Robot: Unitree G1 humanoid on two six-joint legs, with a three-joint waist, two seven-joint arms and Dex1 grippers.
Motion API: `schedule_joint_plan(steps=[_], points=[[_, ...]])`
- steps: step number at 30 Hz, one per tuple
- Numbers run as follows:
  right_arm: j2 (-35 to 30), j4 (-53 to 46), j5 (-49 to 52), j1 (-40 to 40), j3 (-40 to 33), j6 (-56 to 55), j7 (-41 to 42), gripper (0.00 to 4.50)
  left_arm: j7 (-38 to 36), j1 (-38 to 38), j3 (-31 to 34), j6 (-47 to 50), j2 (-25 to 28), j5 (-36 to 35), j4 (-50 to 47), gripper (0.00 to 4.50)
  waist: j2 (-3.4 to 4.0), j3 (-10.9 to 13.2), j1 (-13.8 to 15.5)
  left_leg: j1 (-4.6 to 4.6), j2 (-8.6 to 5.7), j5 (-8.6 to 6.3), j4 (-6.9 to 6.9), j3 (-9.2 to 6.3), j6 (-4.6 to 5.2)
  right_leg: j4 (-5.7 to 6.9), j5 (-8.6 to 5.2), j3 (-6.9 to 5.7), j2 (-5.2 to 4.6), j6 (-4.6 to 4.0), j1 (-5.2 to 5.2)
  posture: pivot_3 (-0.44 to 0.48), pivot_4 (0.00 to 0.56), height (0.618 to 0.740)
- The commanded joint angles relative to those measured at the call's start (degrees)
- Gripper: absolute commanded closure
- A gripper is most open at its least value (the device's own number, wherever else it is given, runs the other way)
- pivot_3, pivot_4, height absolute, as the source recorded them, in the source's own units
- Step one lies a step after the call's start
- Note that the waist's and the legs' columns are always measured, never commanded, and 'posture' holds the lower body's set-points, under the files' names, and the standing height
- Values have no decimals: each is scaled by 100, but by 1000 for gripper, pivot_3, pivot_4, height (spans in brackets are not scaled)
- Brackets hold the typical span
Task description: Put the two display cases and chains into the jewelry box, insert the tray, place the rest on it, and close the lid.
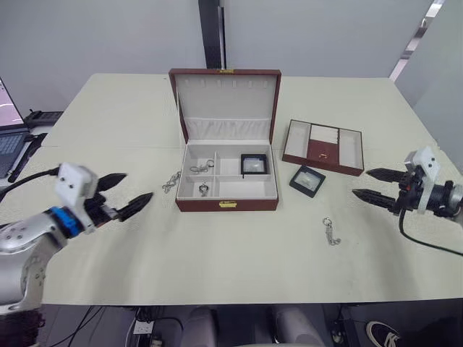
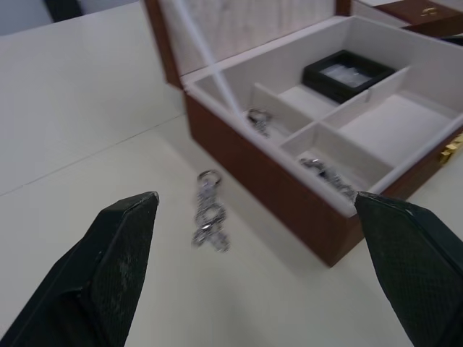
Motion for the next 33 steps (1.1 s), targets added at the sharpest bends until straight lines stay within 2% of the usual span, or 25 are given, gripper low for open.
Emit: schedule_joint_plan(steps=[1, 7, 14, 20, 30, 33], points=[[-144, -234, -81, -561, 407, 274, 184, 30, -64, -170, -468, 117, -170, -182, -672, 0, 1, 1, -3, 0, 0, 0, 0, 2, 0, 0, 0, 3, 0, 0, -2, 0, 150, 740], [66, -107, -822, -1236, 1259, 322, -145, 30, 106, -420, -1185, 17, -589, -52, -1383, 0, 0, 1, 17, -8, -2, 0, 2, 1, 1, -9, 0, 4, -2, -1, -4, 0, 150, 740], [747, -623, -1164, -1217, 1837, 734, -770, 30, 65, -223, -1732, -572, -867, 366, -1718, 0, 1, 1, 12, -7, -2, 0, 3, 1, 1, -6, 0, 7, -1, -2, -5, 0, 150, 740], [1034, -668, -1363, -1114, 2031, 691, -1074, 30, 66, -48, -1915, -783, -1021, 459, -1809, 0, 0, 0, 36, -7, -3, 0, 6, 0, 1, -6, 0, 4, -2, -2, -3, 0, 150, 740], [1228, -424, -1633, -1095, 2159, 523, -1282, 30, 140, -175, -1979, -537, -998, 392, -1885, 0, 0, 1, 33, -6, -3, 0, 6, -1, 1, -5, 0, 3, -1, -2, -3, 0, 150, 740], [1282, -356, -1684, -1138, 2146, 516, -1316, 598, 155, -252, -1988, -465, -1005, 384, -1873, 0, 1, 1, 31, -6, -3, 0, 6, -2, 1, -4, 0, 3, 0, -2, -3, 0, 150, 740]])
